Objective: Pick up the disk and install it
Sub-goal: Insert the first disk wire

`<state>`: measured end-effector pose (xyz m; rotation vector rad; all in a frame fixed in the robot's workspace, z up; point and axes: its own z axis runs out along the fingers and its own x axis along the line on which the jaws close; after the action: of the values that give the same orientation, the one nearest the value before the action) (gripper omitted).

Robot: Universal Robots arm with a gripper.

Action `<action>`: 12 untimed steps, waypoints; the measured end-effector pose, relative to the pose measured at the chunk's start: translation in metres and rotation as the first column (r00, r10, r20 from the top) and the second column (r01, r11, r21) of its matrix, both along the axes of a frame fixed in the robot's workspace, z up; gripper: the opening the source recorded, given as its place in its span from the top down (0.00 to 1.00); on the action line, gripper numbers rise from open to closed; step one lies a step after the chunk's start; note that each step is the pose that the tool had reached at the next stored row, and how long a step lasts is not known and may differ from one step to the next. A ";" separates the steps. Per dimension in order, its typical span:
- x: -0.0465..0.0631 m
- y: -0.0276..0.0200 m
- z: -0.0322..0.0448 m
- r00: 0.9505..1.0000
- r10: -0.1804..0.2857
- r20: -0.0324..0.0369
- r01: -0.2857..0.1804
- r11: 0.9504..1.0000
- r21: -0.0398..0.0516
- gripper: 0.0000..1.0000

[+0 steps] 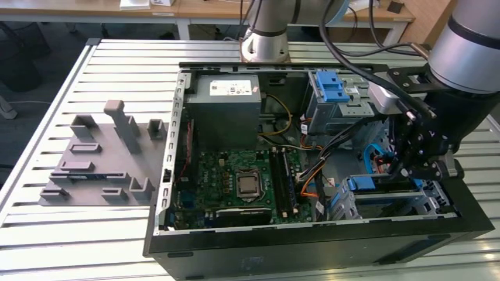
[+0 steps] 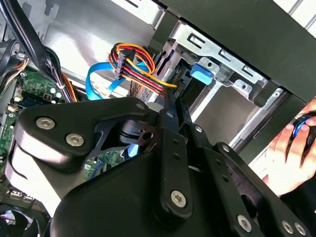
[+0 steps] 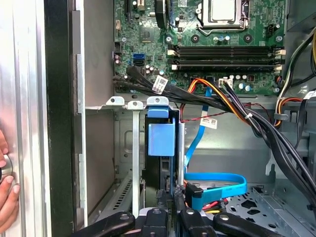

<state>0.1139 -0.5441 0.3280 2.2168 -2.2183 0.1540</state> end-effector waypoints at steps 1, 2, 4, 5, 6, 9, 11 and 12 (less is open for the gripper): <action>0.000 0.0000 -0.0001 1.000 0.000 0.000 0.000 1.000 0.000 0.84; 0.000 0.0000 -0.0001 1.000 0.000 0.000 0.000 1.000 0.000 0.84; 0.000 -0.0001 -0.0004 1.000 0.000 0.000 0.000 1.000 0.000 0.84; 0.000 -0.0001 -0.0005 1.000 0.000 0.000 0.000 1.000 0.000 0.84; 0.000 -0.0001 -0.0006 1.000 0.000 0.000 0.000 1.000 0.000 0.84; 0.000 -0.0001 0.0009 1.000 0.000 0.000 0.000 1.000 0.000 0.76; 0.000 -0.0001 0.0032 1.000 0.000 0.000 0.000 1.000 0.000 0.76; 0.000 -0.0001 0.0041 1.000 0.000 0.000 0.000 1.000 0.000 0.76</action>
<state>0.1141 -0.5442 0.3321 2.2168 -2.2184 0.1536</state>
